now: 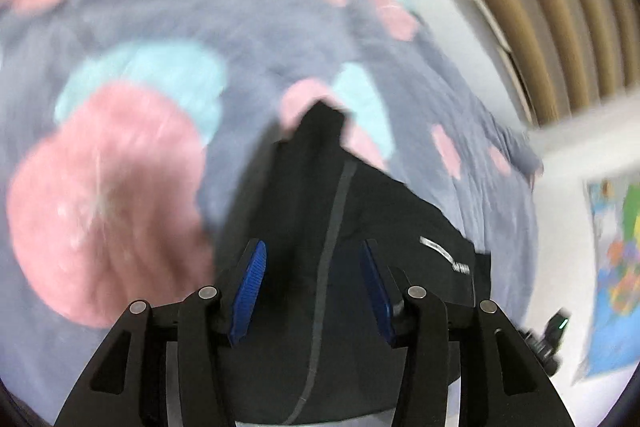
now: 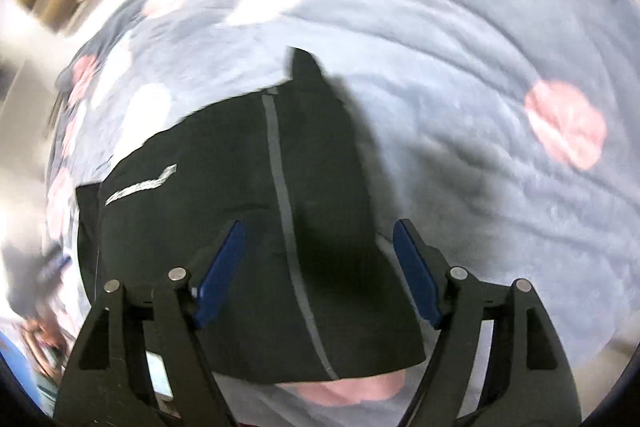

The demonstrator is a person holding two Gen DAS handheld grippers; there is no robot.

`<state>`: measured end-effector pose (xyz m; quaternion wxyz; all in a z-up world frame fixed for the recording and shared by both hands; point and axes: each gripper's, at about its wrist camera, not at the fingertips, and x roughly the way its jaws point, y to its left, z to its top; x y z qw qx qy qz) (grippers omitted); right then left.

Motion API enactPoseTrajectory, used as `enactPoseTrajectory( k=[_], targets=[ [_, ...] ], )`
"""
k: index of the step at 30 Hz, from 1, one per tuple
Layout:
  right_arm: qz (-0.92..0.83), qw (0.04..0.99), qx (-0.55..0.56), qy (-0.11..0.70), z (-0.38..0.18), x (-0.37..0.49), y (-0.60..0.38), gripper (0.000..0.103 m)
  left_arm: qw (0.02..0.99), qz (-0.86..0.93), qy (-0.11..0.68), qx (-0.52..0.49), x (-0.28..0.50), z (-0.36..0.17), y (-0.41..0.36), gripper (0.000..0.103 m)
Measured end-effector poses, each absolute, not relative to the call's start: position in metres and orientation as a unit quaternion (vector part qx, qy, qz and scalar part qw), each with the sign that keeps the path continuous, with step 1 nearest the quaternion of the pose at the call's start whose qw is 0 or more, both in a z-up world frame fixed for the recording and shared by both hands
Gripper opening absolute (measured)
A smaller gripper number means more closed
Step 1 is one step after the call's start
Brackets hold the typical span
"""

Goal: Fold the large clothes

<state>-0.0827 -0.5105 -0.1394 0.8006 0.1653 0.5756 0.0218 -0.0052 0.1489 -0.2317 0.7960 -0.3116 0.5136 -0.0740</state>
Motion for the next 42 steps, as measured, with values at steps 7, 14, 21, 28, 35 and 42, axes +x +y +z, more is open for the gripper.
enactPoseTrajectory(
  k=[7,14,21,28,35,42],
  targets=[
    [0.061,0.796,0.041,0.601,-0.171,-0.09,-0.418,0.075,0.803,-0.139,0.562,-0.138,0.0,-0.238,0.022,0.051],
    [0.04,0.766,-0.031,0.641,-0.233,-0.087,-0.387,0.078,0.779,-0.114,0.614,-0.063,-0.008,-0.305,-0.021,0.052],
    [0.019,0.755,-0.01,0.655,-0.218,-0.082,-0.395,0.075,0.781,-0.107,0.612,-0.065,-0.013,-0.267,-0.007,0.052],
    [0.01,0.787,0.018,0.616,-0.132,-0.096,-0.398,0.079,0.821,-0.131,0.553,-0.05,-0.039,-0.172,-0.01,0.052],
    [-0.002,0.846,0.008,0.533,-0.026,-0.109,-0.371,0.086,0.874,-0.113,0.47,-0.038,-0.056,-0.067,-0.009,0.053],
    [-0.014,0.879,-0.005,0.477,0.03,-0.142,-0.349,0.095,0.888,-0.097,0.448,-0.035,-0.068,-0.016,-0.02,0.059]
  ],
)
